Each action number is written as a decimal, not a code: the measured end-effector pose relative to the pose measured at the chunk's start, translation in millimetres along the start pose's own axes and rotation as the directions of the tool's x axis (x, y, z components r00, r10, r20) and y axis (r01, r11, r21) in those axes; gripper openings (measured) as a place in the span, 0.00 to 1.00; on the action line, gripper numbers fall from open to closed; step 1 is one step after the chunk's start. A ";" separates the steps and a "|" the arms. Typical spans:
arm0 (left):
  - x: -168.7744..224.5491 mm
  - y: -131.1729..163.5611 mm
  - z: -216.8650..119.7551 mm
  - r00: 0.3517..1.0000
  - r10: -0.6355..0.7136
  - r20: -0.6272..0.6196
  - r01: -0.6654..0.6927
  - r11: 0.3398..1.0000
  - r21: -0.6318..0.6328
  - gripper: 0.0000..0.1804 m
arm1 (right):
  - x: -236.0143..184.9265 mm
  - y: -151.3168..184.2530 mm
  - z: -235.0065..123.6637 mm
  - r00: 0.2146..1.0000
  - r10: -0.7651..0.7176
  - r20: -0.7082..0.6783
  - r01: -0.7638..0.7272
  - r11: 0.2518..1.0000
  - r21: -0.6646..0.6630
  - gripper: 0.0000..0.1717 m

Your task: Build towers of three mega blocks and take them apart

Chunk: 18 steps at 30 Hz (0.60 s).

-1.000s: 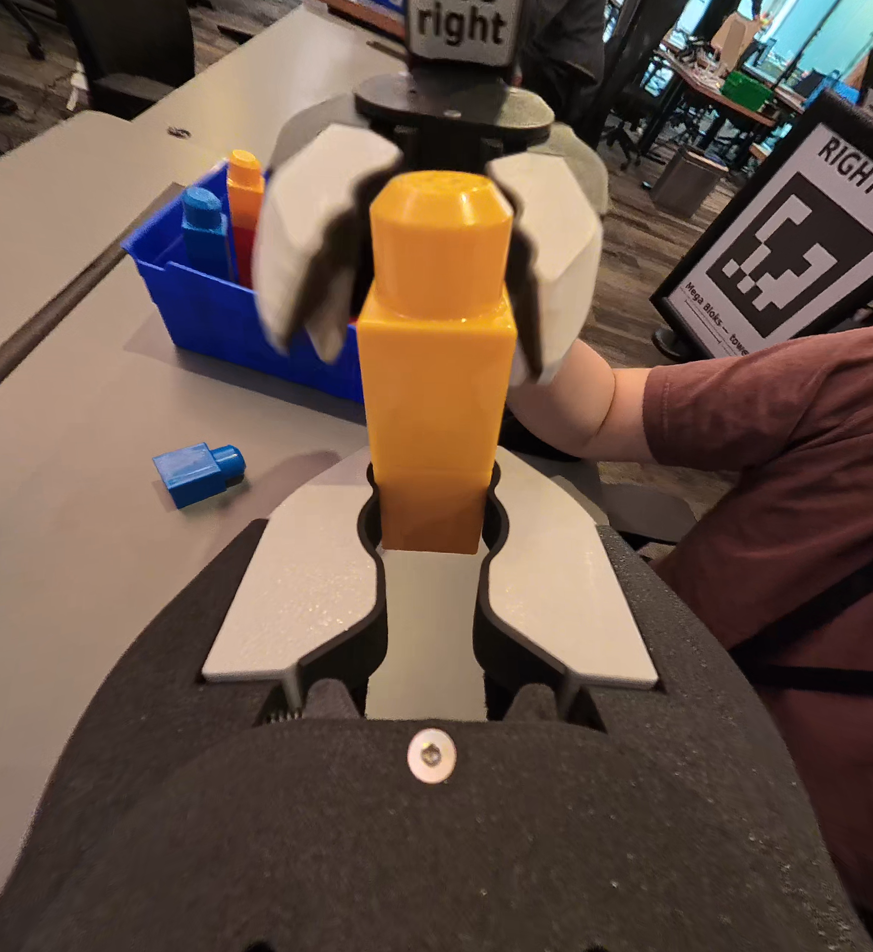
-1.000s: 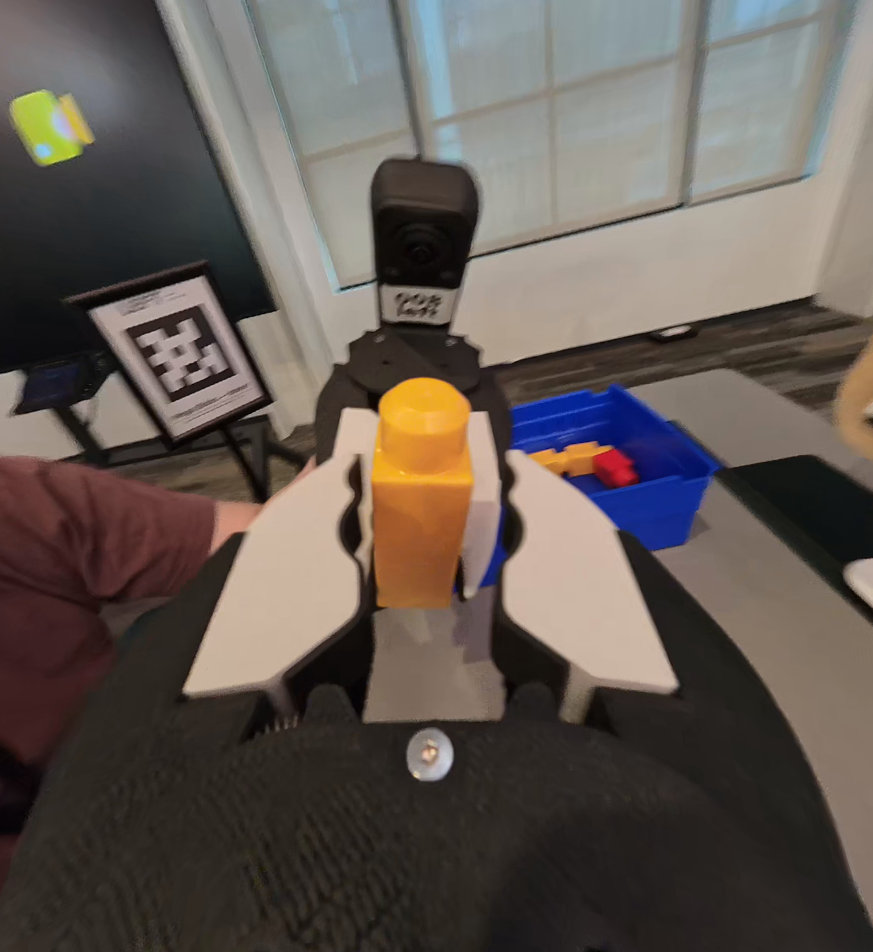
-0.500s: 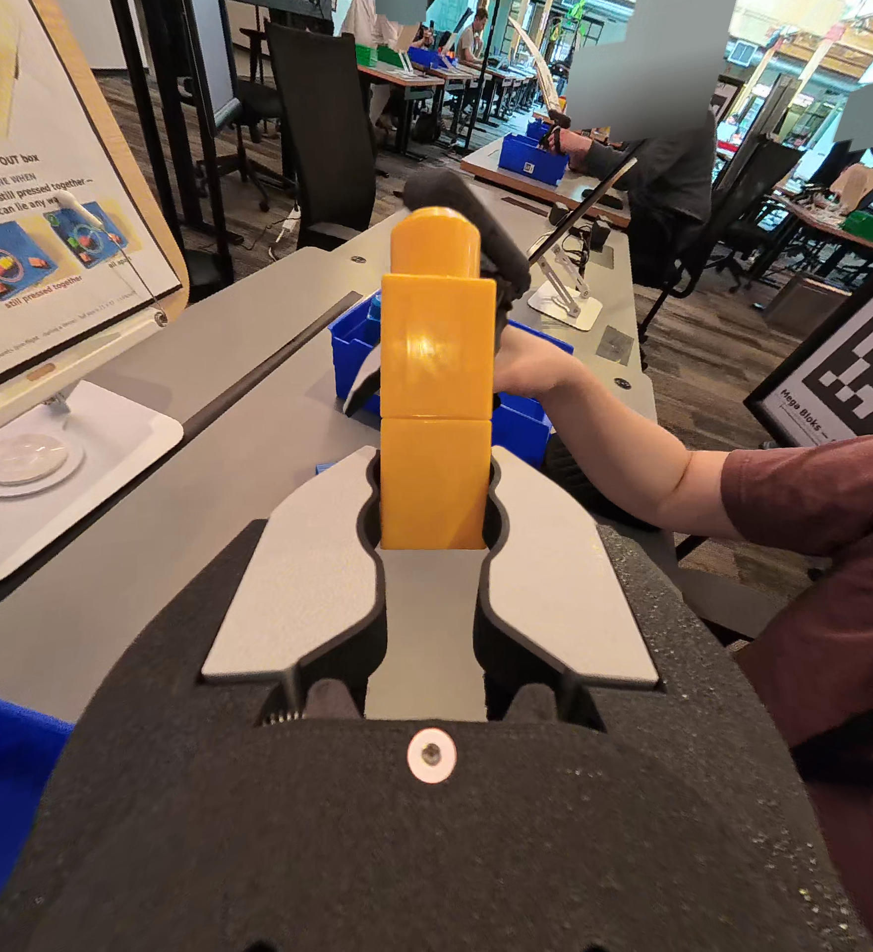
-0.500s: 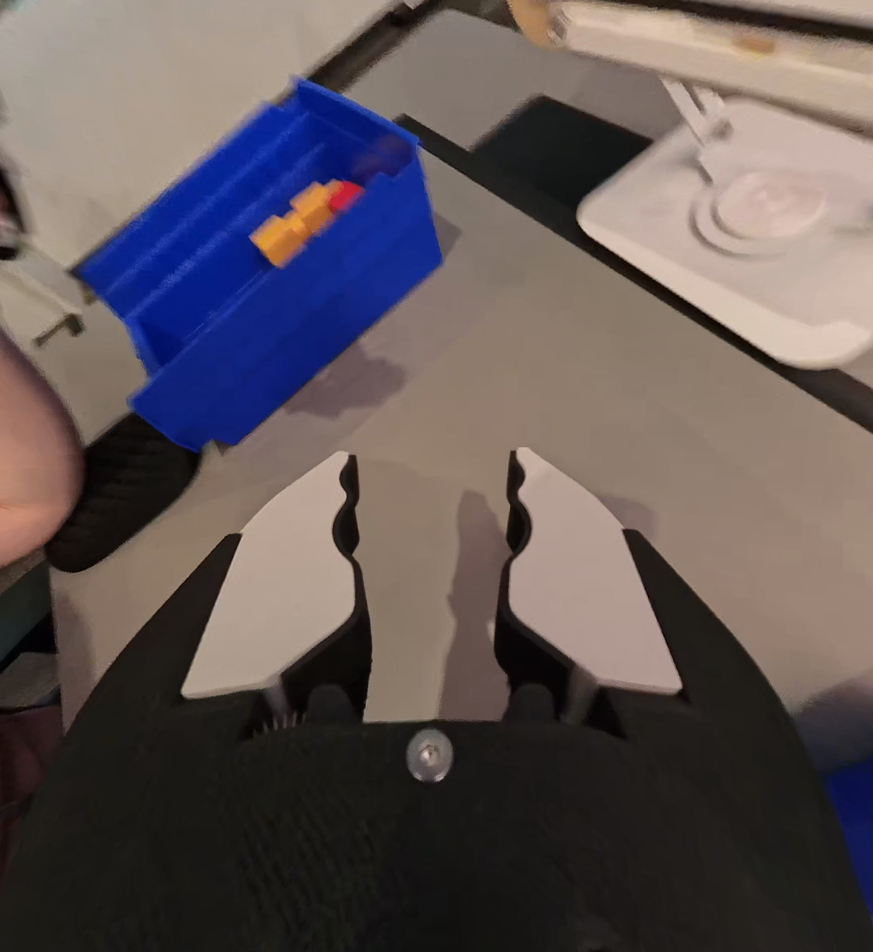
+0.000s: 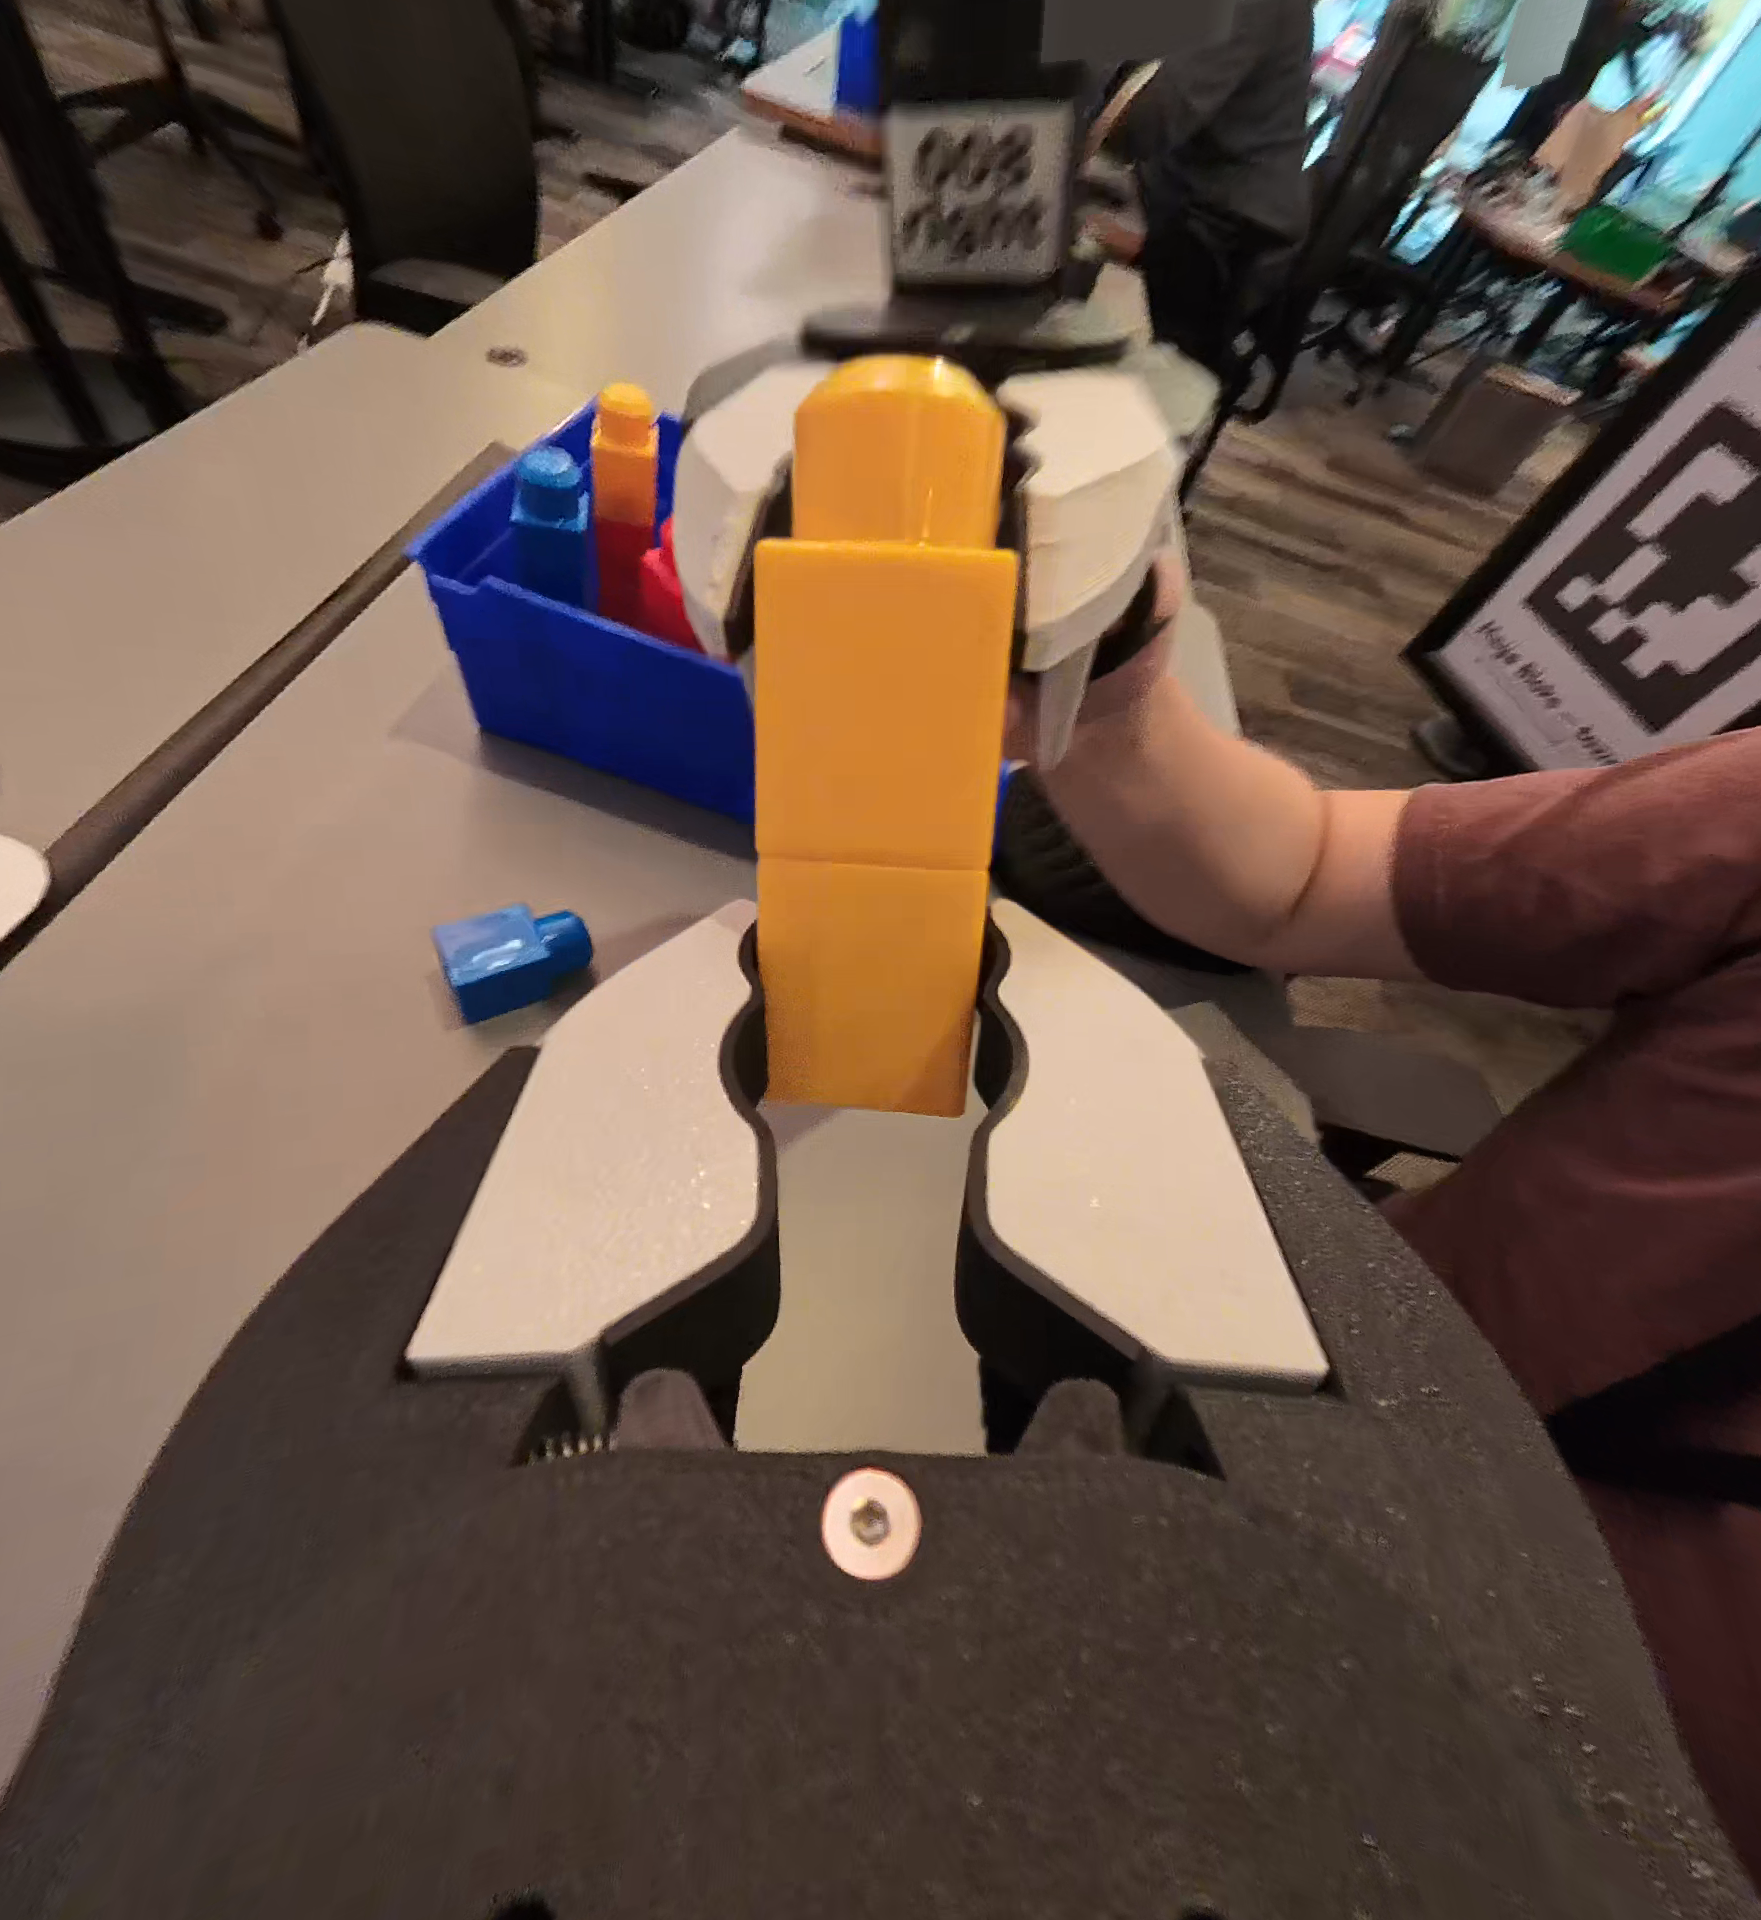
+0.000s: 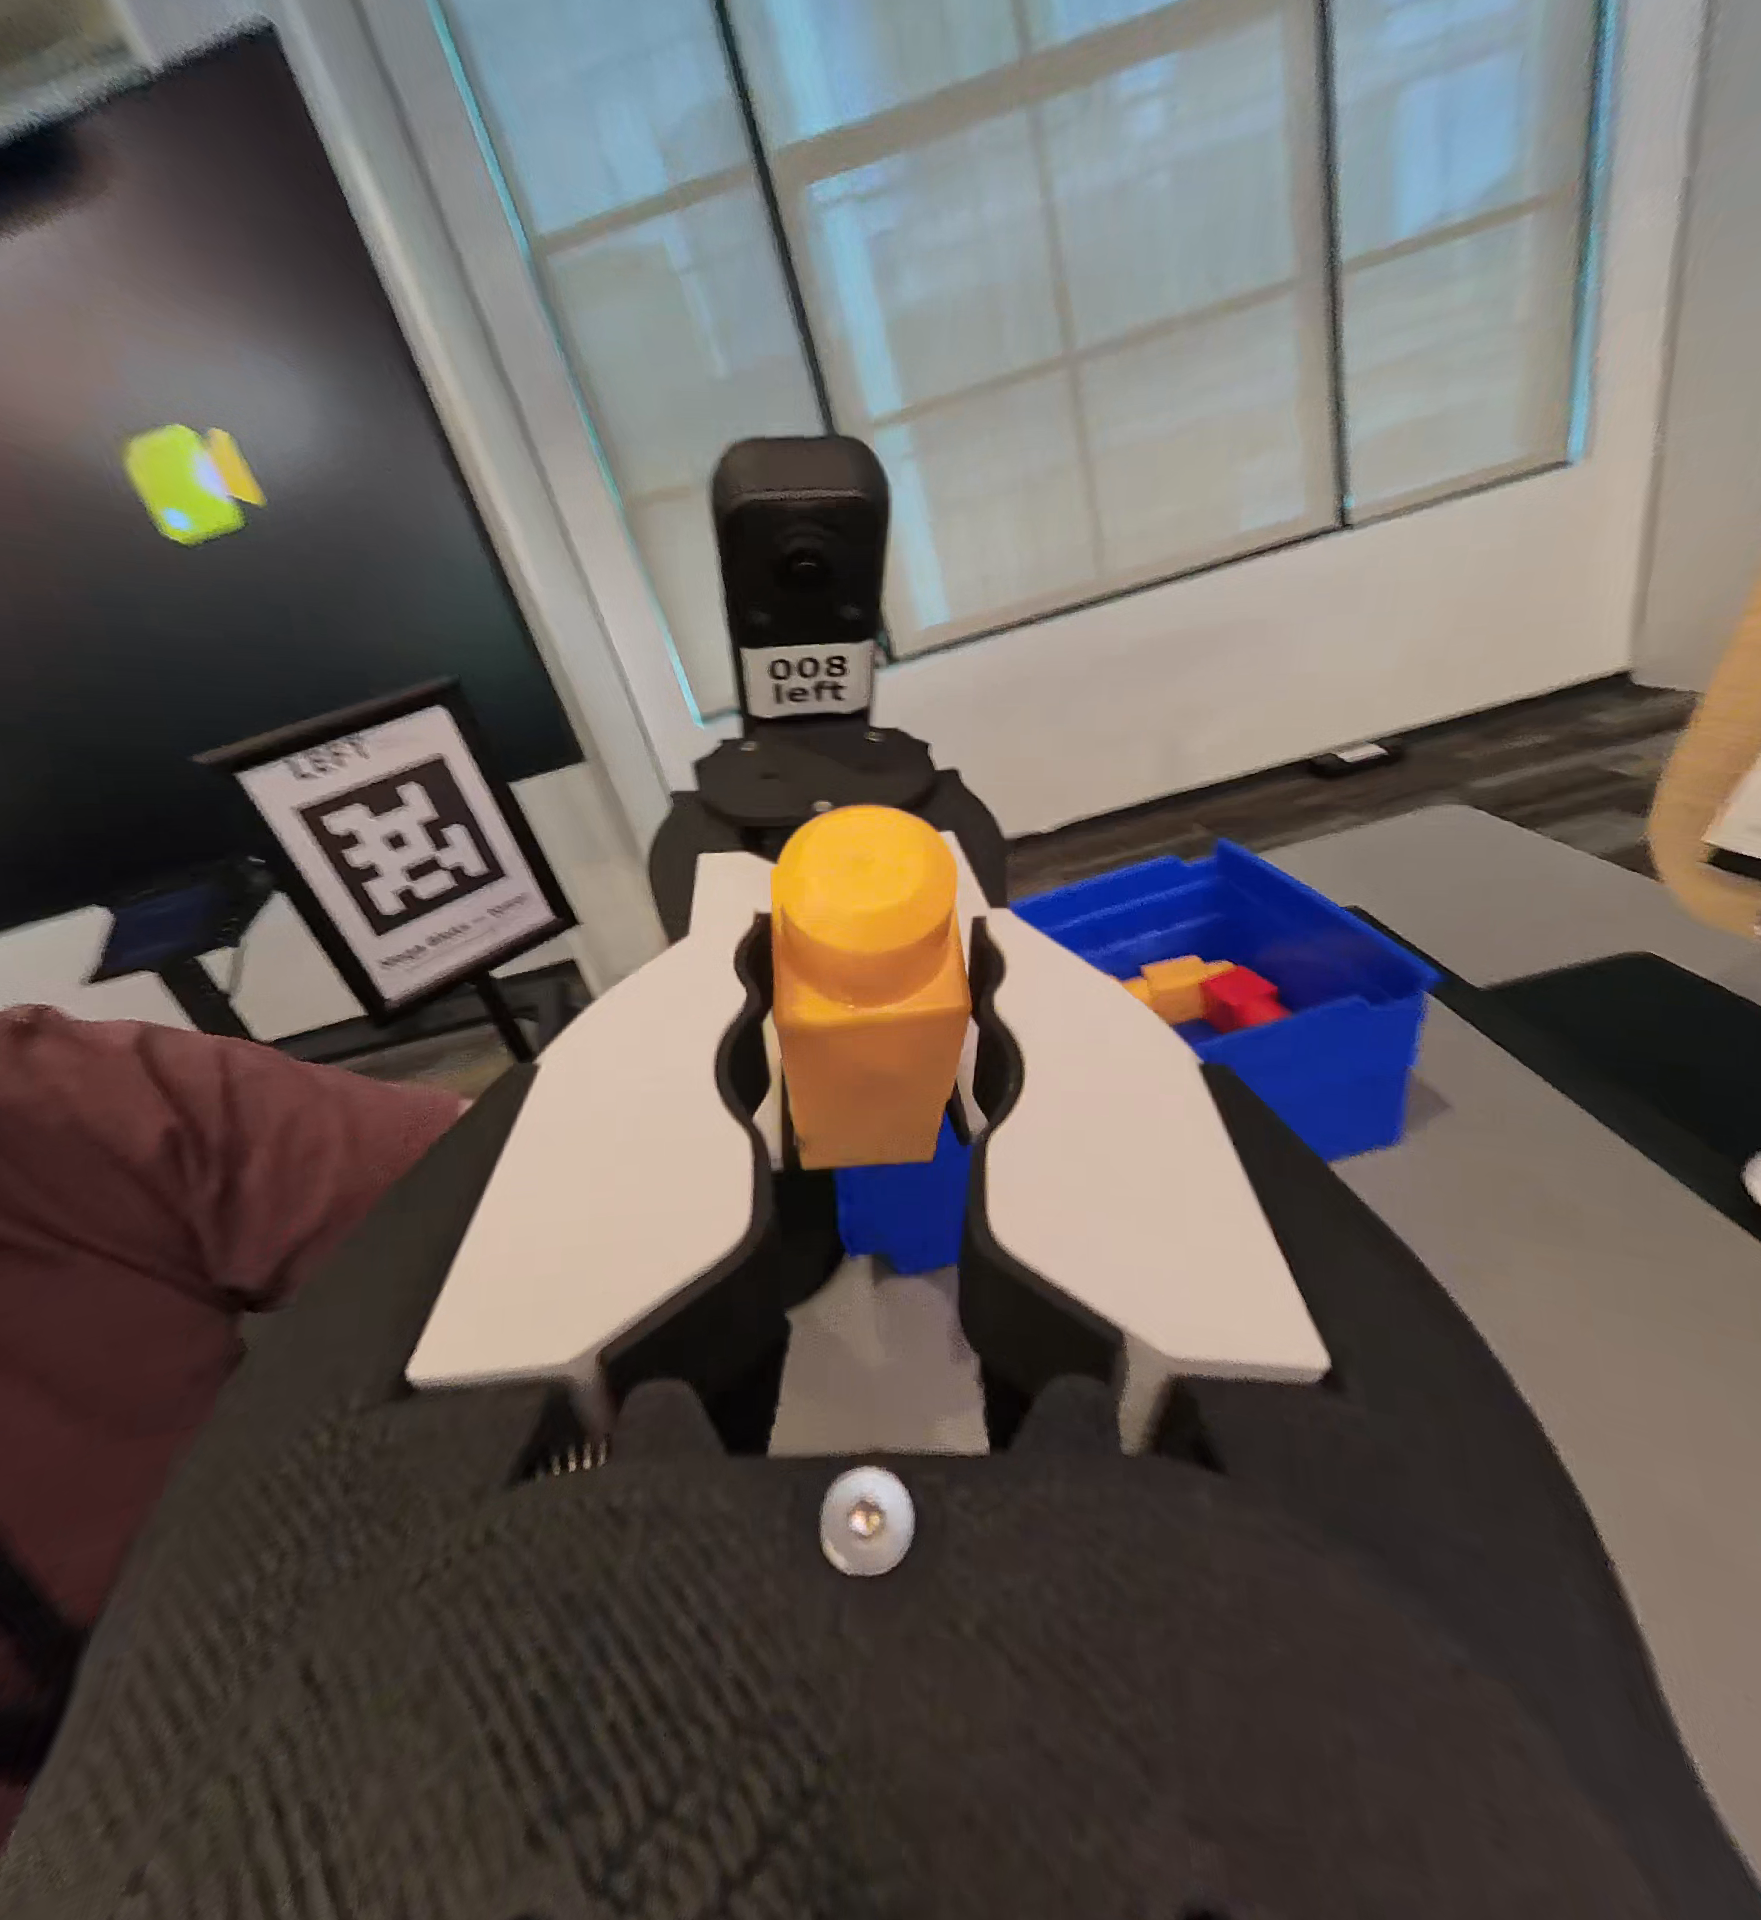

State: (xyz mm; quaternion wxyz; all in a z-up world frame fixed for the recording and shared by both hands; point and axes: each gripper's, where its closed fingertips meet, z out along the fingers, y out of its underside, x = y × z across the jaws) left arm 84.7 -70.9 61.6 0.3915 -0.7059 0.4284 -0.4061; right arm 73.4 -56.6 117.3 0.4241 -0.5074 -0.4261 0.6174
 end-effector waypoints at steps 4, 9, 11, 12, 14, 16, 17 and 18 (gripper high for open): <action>-6.7 16.2 17.0 0.999 0.029 0.045 -0.025 0.995 -0.094 0.22 | 5.0 5.2 -0.2 0.997 -0.030 -0.074 0.026 0.997 -0.066 0.21; -7.6 17.5 23.7 1.000 -0.001 0.024 0.004 0.995 -0.098 0.21 | 7.8 8.6 -3.1 0.996 -0.023 -0.084 0.015 0.996 -0.093 0.21; -12.4 19.0 24.2 0.997 0.010 0.072 -0.001 0.993 -0.116 0.21 | 10.3 10.0 -2.1 0.995 -0.025 -0.100 0.015 0.995 -0.096 0.22; -15.4 19.9 23.9 0.994 0.028 0.103 -0.014 0.992 -0.127 0.21 | 11.3 11.4 -2.5 0.994 -0.030 -0.108 0.019 0.994 -0.107 0.21; -14.8 21.3 22.7 0.993 0.042 0.107 -0.026 0.989 -0.142 0.21 | 10.1 12.3 -2.4 0.993 -0.044 -0.108 0.031 0.992 -0.122 0.21; -12.7 21.0 21.3 0.995 0.034 0.093 -0.020 0.990 -0.141 0.21 | 8.4 11.7 -0.4 0.993 -0.056 -0.107 0.043 0.992 -0.117 0.21; -12.7 22.6 20.6 0.995 0.039 0.092 -0.025 0.988 -0.151 0.21 | 7.9 12.9 0.5 0.993 -0.059 -0.103 0.046 0.991 -0.124 0.21; -12.4 24.0 19.9 0.995 0.045 0.088 -0.030 0.987 -0.158 0.21 | 7.1 13.9 1.3 0.993 -0.063 -0.097 0.050 0.991 -0.128 0.21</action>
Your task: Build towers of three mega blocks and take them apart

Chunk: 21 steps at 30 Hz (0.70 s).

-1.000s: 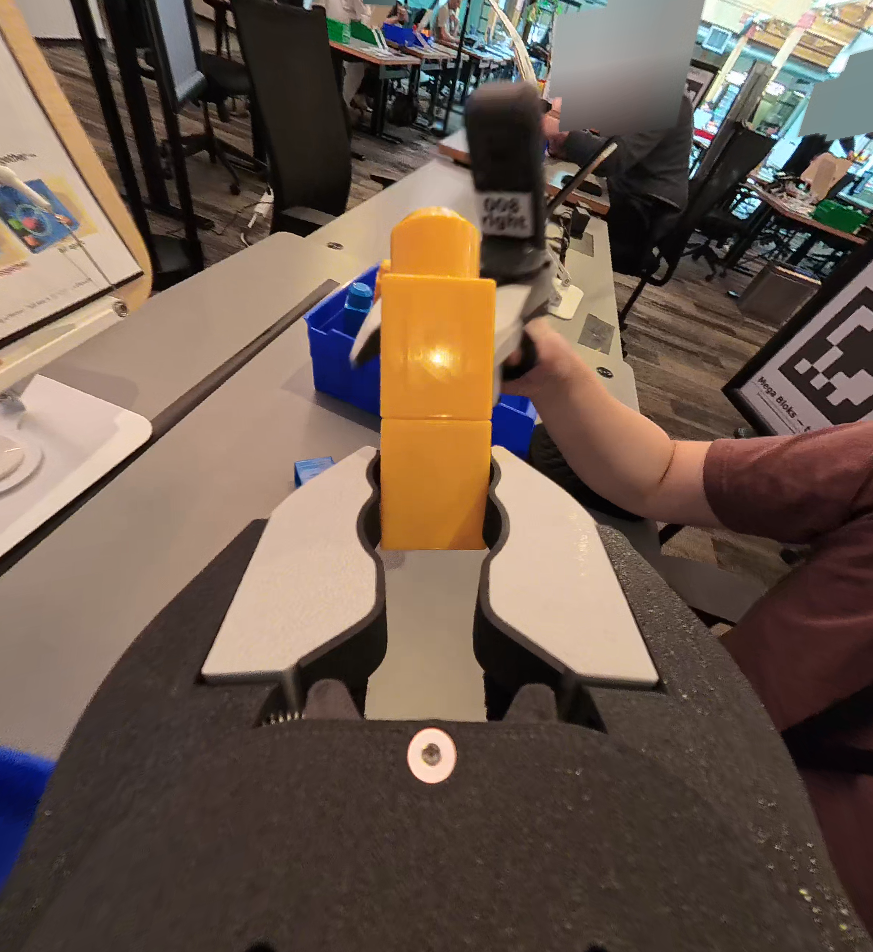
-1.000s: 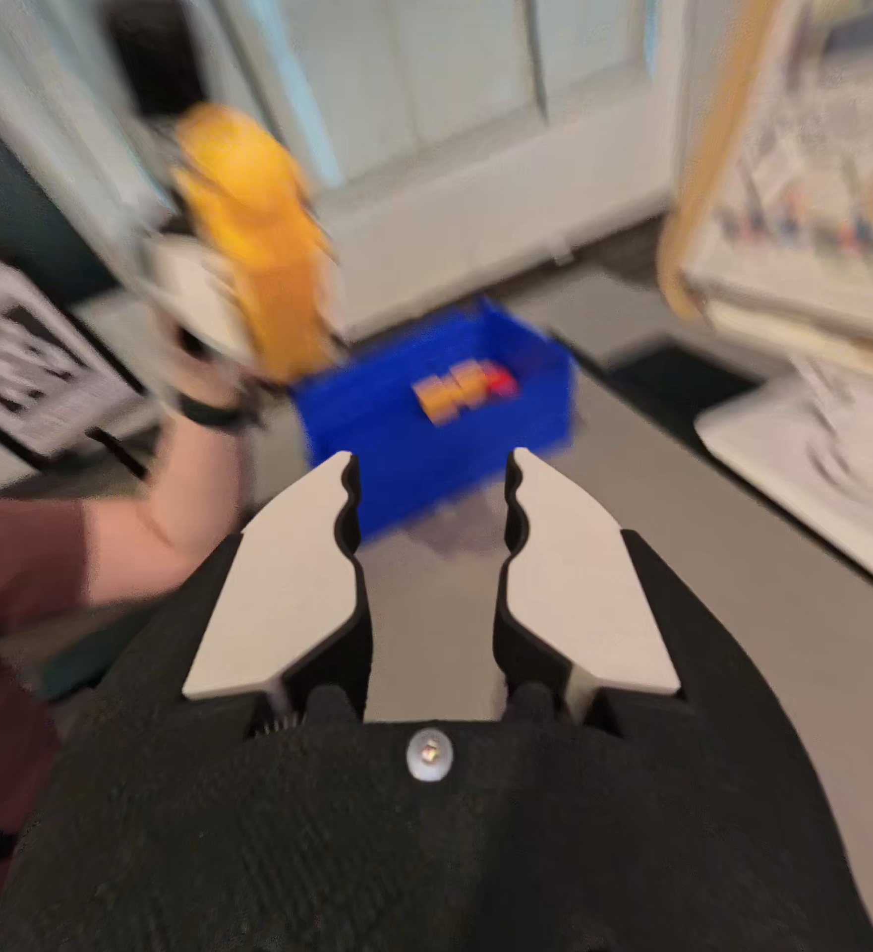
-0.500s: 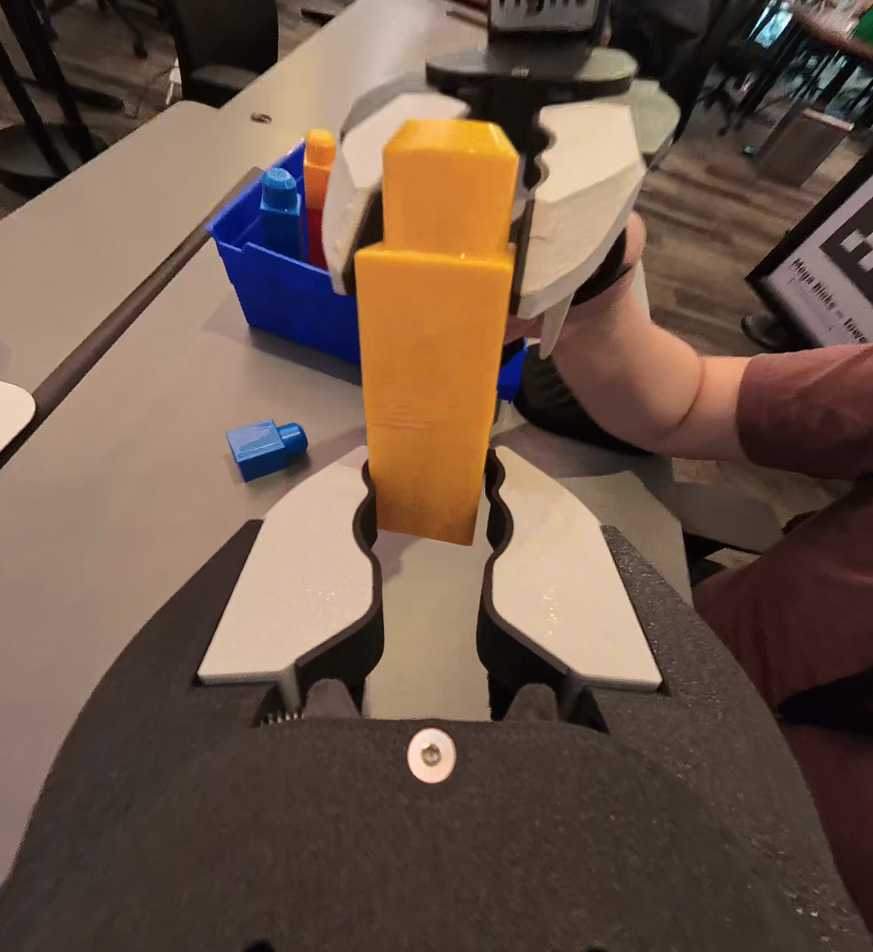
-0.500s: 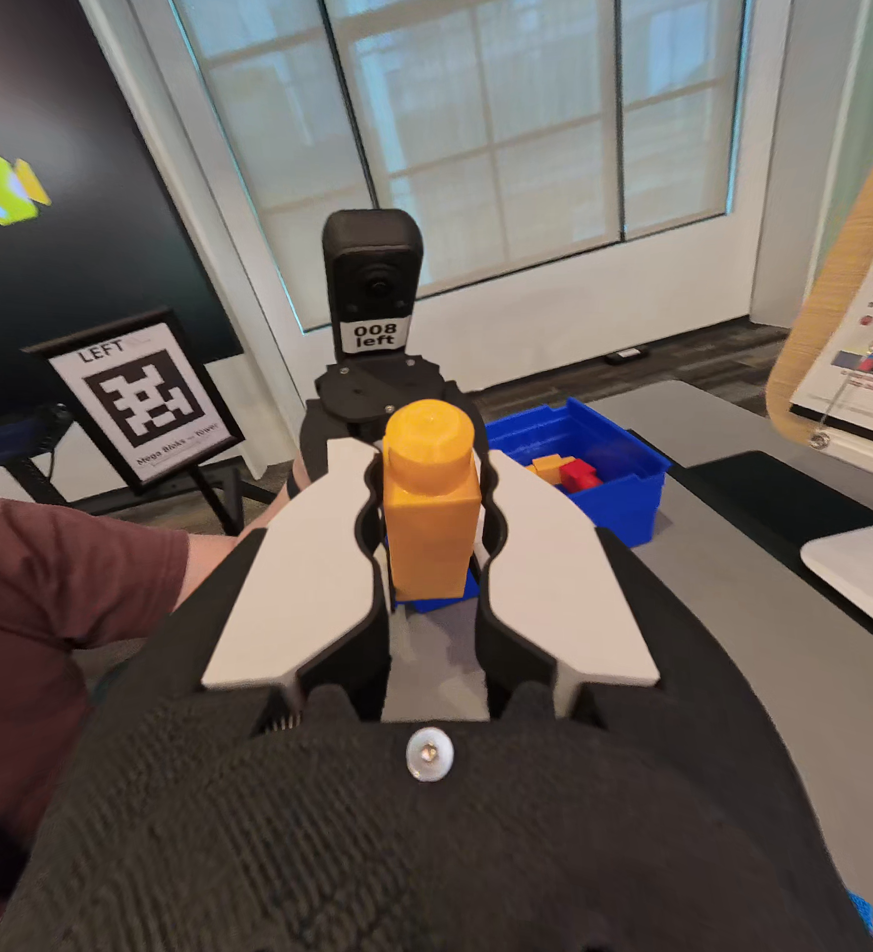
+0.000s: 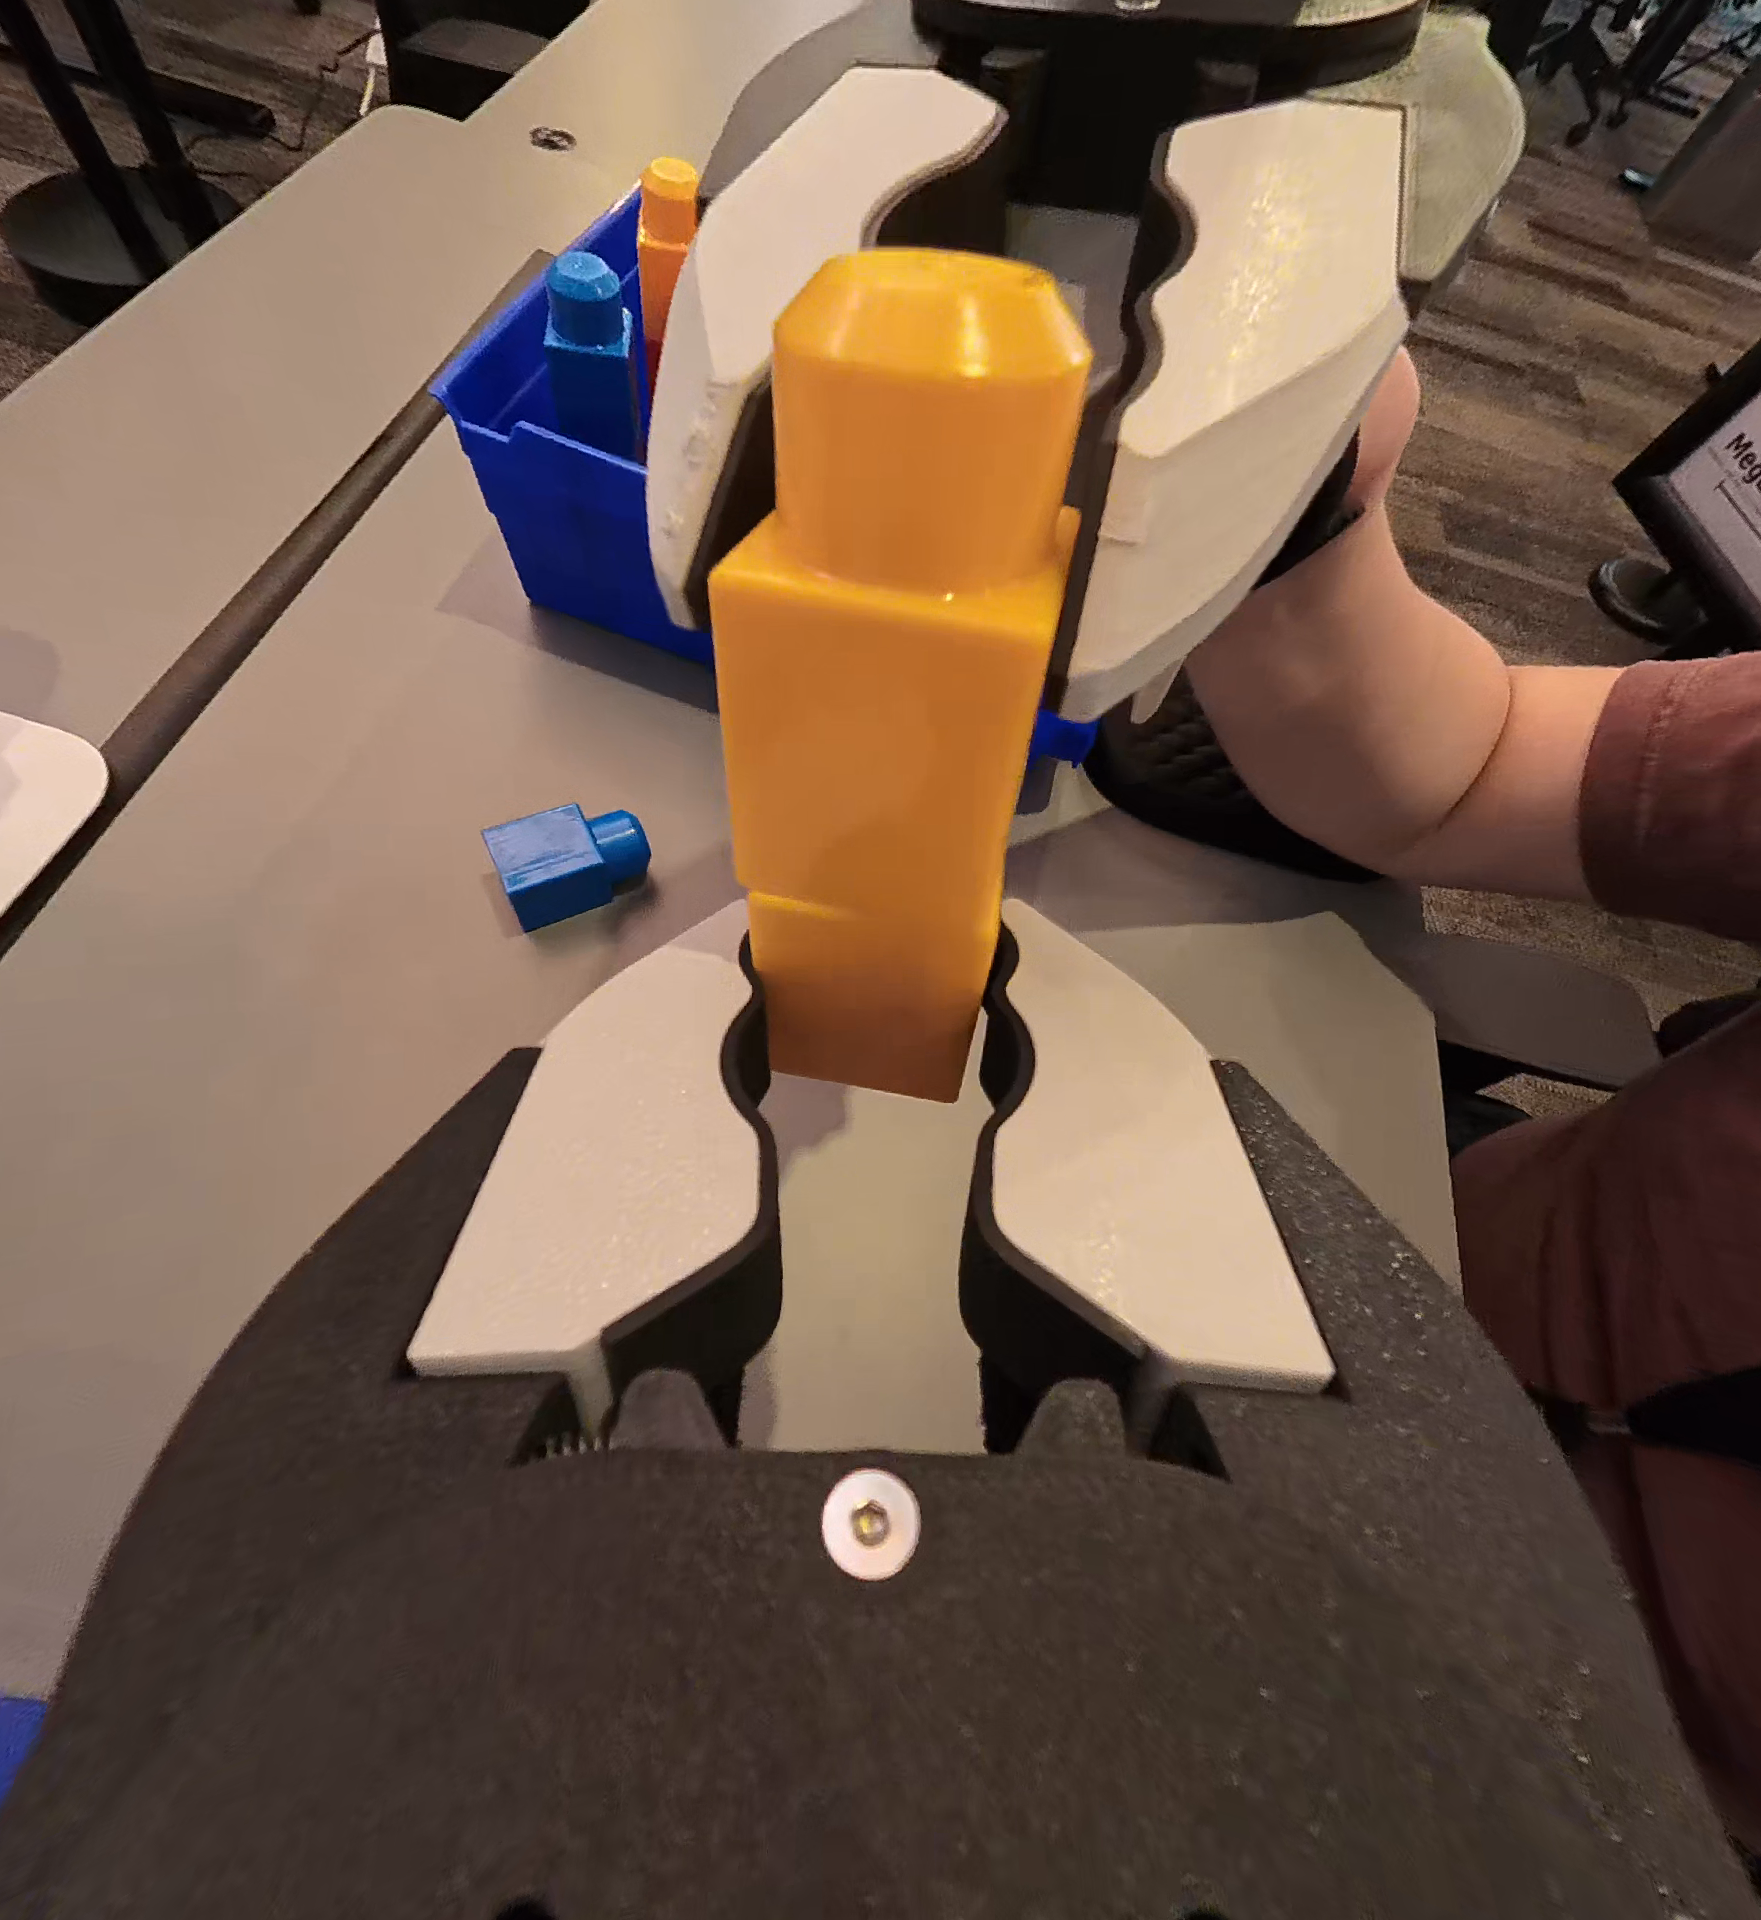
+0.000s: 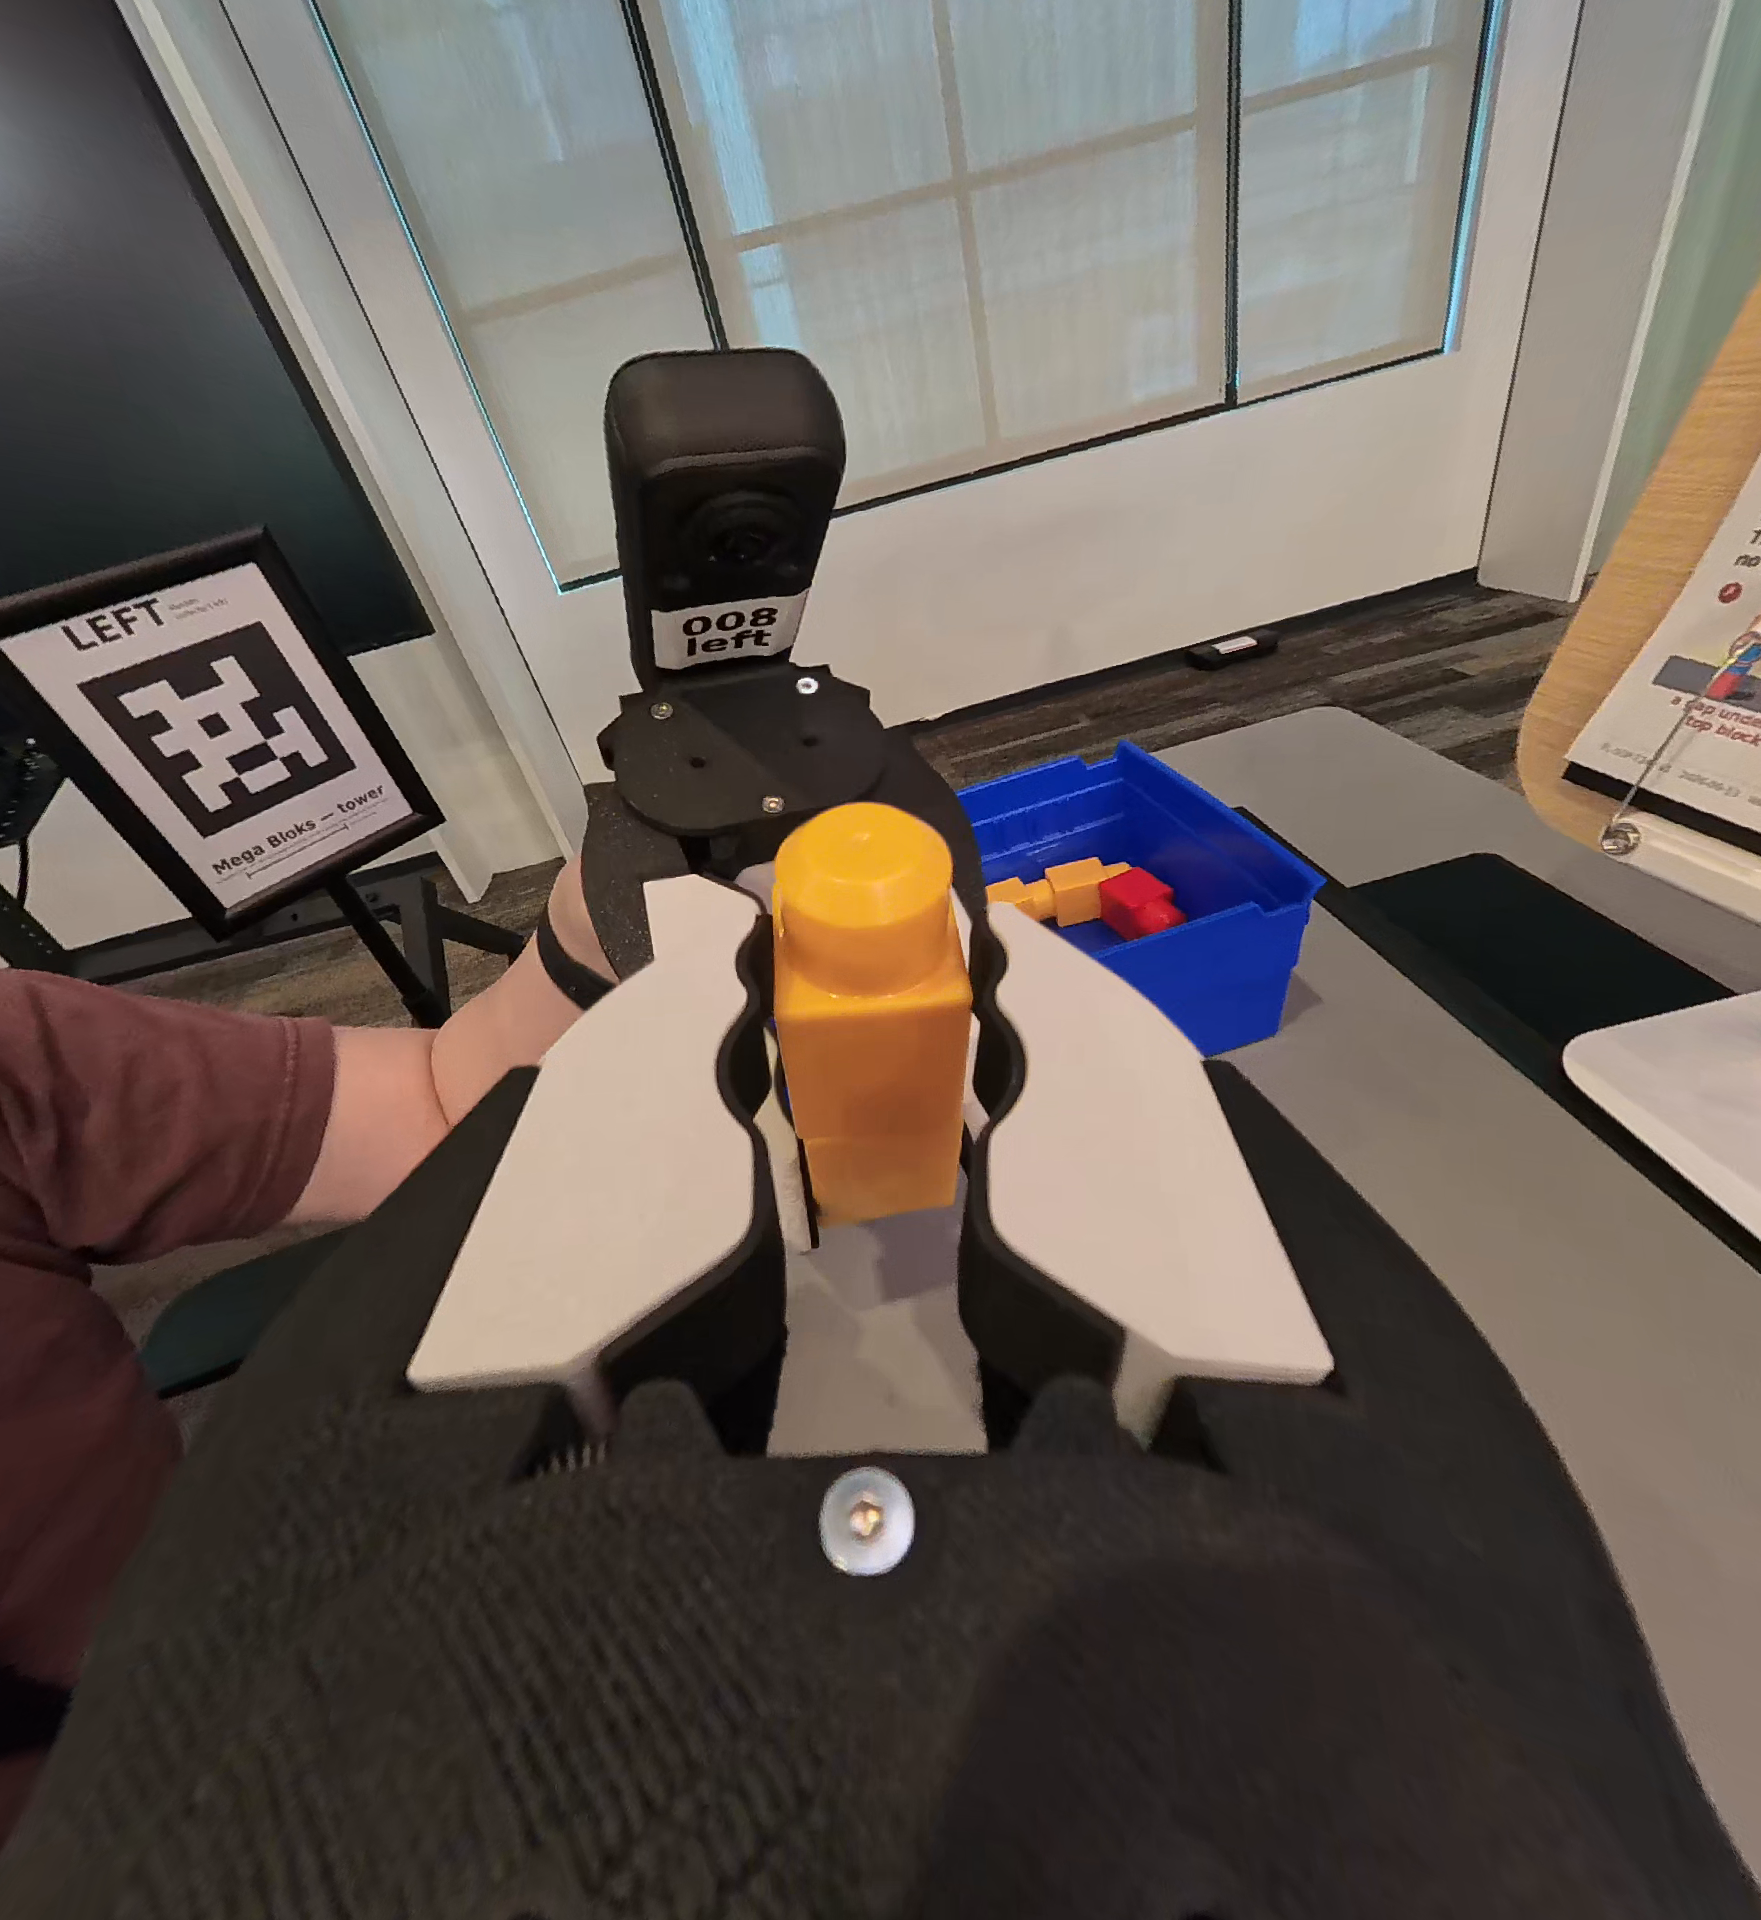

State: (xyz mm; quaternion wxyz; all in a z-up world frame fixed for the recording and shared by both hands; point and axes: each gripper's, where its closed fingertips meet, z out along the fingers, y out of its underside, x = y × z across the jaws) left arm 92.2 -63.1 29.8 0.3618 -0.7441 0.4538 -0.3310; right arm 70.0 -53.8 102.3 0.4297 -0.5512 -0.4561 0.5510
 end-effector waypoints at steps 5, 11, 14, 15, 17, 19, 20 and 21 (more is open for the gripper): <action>11.6 2.2 -1.0 0.996 -0.011 -0.084 0.010 1.000 -0.011 0.20 | -8.5 1.0 1.6 0.998 0.014 0.066 -0.014 1.000 -0.003 0.21; 16.6 3.6 -2.8 0.994 0.007 -0.106 -0.010 1.000 -0.021 0.20 | -13.4 2.9 0.5 0.996 0.000 0.085 0.003 0.999 -0.032 0.21; 24.1 2.7 -5.2 0.988 0.006 -0.152 -0.009 1.000 -0.017 0.20 | -18.7 2.1 -0.6 0.992 0.014 0.121 -0.010 0.999 -0.033 0.21; 23.9 2.8 -5.3 0.989 0.009 -0.150 -0.012 1.000 -0.017 0.20 | -19.0 2.3 -0.5 0.993 0.011 0.120 -0.007 0.999 -0.035 0.21; 25.0 3.4 -5.3 0.987 0.008 -0.160 -0.011 1.000 -0.018 0.20 | -19.2 2.7 -0.3 0.993 0.008 0.118 -0.004 0.999 -0.040 0.21; 24.1 3.7 -5.2 0.987 0.003 -0.161 -0.006 1.000 -0.017 0.20 | -18.1 2.3 0.6 0.994 0.015 0.109 -0.011 0.999 -0.036 0.21; 23.8 3.0 -5.8 0.986 0.000 -0.165 -0.001 1.000 -0.010 0.20 | -17.8 1.0 1.2 0.995 0.010 0.103 -0.007 1.000 -0.026 0.21; 23.3 1.3 -6.9 0.986 -0.001 -0.167 0.002 1.000 0.002 0.20 | -17.3 -0.2 1.5 0.996 -0.006 0.092 0.009 1.000 -0.022 0.21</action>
